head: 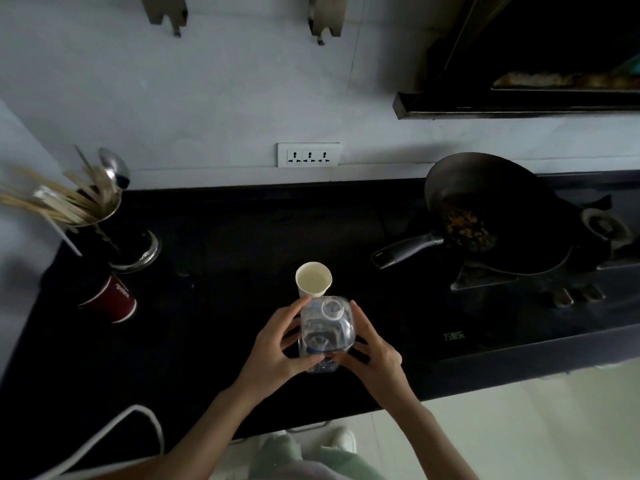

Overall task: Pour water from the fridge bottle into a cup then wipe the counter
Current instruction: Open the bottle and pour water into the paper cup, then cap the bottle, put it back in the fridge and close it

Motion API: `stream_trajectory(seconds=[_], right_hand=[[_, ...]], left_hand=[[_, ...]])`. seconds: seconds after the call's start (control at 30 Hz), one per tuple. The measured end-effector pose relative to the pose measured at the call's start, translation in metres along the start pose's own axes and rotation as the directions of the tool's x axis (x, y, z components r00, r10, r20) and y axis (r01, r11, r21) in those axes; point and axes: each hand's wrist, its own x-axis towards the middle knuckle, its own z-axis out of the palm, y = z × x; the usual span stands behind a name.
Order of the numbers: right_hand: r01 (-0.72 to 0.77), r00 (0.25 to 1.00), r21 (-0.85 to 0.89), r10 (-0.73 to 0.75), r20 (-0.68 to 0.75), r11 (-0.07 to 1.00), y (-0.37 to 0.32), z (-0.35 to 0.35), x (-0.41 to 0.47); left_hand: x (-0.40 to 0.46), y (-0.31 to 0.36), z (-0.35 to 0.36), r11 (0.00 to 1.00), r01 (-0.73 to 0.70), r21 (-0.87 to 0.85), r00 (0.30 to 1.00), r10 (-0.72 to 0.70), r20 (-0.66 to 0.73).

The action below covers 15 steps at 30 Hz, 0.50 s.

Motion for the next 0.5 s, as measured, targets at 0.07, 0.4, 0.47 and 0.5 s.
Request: stream_trajectory(seconds=[0.07, 0.4, 0.47, 0.5], right_hand=[[0.018, 1.000, -0.013, -0.018, 0.001, 1.000, 0.006, -0.001, 0.001], [0.079, 0.995, -0.226, -0.091, -0.045, 0.971, 0.039, -0.023, -0.011], [0.041, 0.988, -0.285, -0.081, -0.128, 0.958, 0.054, -0.032, -0.019], [0.023, 0.981, -0.329, -0.084, -0.174, 0.944, 0.063, -0.036, -0.023]], left_hand=[[0.000, -0.001, 0.003, 1.000, 0.001, -0.004, 1.000, -0.001, -0.008], [-0.008, 0.007, 0.015, 1.000, 0.003, 0.001, 0.999, -0.003, -0.042], [-0.009, 0.010, 0.017, 1.000, 0.015, -0.023, 0.999, -0.016, -0.052], [-0.009, 0.011, 0.018, 0.999, 0.020, -0.029, 0.998, -0.022, -0.060]])
